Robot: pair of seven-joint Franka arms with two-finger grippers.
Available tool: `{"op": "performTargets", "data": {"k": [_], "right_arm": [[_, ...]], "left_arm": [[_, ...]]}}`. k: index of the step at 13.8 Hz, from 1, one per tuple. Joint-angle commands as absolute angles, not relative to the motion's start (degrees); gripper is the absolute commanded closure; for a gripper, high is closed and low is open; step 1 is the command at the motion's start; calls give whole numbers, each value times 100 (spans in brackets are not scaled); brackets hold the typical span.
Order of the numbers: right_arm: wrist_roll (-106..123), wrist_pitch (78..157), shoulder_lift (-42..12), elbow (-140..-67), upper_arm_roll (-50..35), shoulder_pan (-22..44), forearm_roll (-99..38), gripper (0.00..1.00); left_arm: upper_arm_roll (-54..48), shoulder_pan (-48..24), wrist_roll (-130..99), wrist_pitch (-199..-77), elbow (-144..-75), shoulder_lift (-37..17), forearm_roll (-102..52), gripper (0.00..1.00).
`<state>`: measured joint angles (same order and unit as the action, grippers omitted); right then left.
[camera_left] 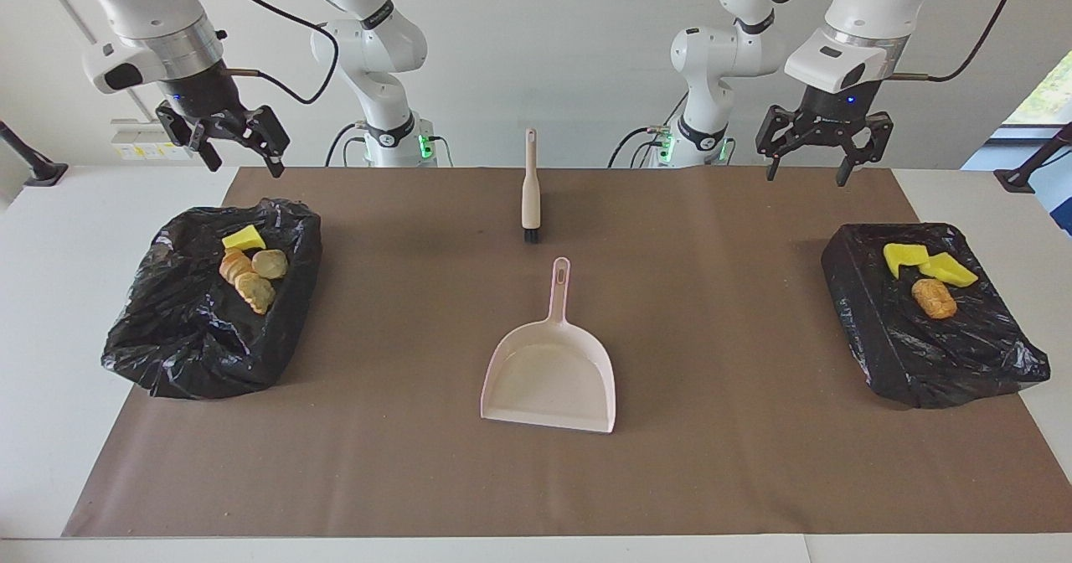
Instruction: Sweep and dump trash in bin
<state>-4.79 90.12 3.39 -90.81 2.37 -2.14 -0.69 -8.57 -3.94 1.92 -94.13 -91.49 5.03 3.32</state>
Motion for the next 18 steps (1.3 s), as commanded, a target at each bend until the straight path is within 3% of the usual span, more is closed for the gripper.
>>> {"op": "performTargets", "data": {"k": [1,4,10,18], "right_arm": [[-519,8921,308,-8982,167,-290,-97,0],[-519,8921,308,-8982,167,-290,-97,0],[-519,8921,308,-8991,167,-290,-105,0],[-519,8921,308,-8982,167,-290,-105,0]], "left_arm": [[-861,-299,264,-8983,-8676,256,37,0],[-782,-185,272,-8631,-8183,44,-229,0],[-730,-202,299,-8631,-8183,70,-193,0],[61,-597,606,-8438,-8103,-26,-176,0]]}}
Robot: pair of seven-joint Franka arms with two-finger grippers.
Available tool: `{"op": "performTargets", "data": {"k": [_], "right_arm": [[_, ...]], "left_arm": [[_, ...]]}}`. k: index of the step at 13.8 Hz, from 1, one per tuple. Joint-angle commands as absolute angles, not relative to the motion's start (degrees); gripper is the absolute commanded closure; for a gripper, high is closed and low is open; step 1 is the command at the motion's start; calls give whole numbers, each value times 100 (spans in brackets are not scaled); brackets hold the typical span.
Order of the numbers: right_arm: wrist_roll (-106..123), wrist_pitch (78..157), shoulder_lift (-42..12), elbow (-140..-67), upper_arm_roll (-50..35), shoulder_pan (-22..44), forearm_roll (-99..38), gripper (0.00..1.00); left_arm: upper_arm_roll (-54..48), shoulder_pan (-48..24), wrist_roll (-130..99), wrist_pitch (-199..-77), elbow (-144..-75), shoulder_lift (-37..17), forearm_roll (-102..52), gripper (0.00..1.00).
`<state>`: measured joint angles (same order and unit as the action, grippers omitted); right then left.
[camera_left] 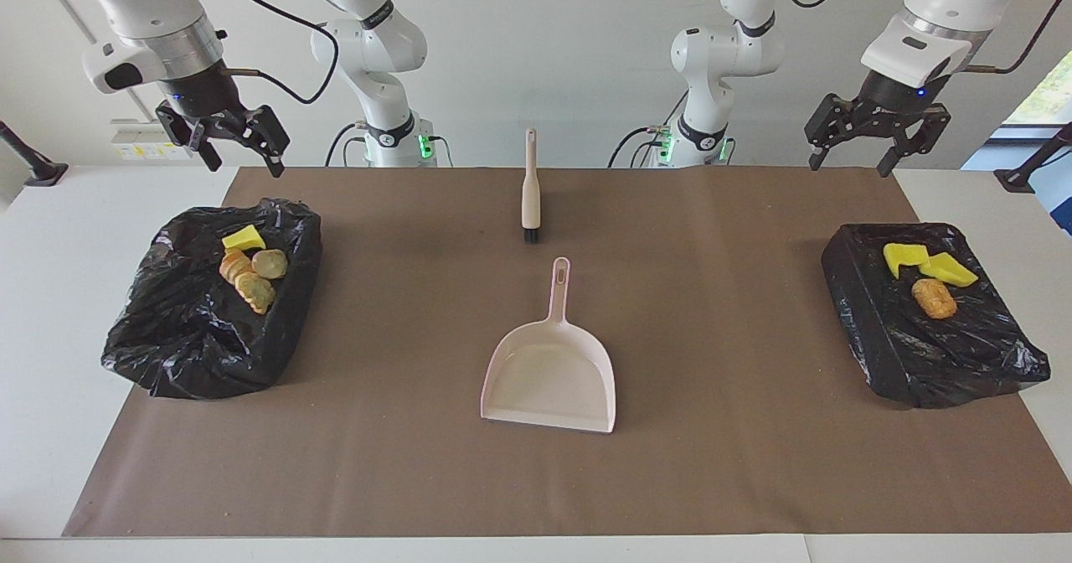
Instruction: Sweep and dump trash in bin
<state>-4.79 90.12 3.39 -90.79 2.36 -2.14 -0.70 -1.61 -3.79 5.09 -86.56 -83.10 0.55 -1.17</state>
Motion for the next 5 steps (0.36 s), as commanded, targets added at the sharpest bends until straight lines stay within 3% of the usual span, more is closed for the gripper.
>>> {"op": "performTargets", "data": {"k": [1,5], "right_arm": [[-519,8921,308,-8982,167,-290,-97,0],[-519,8921,308,-8982,167,-290,-97,0]], "left_arm": [[79,-667,598,-8429,-8104,-9,-158,0],[246,-765,615,-8499,-8112,26,-97,0]]}}
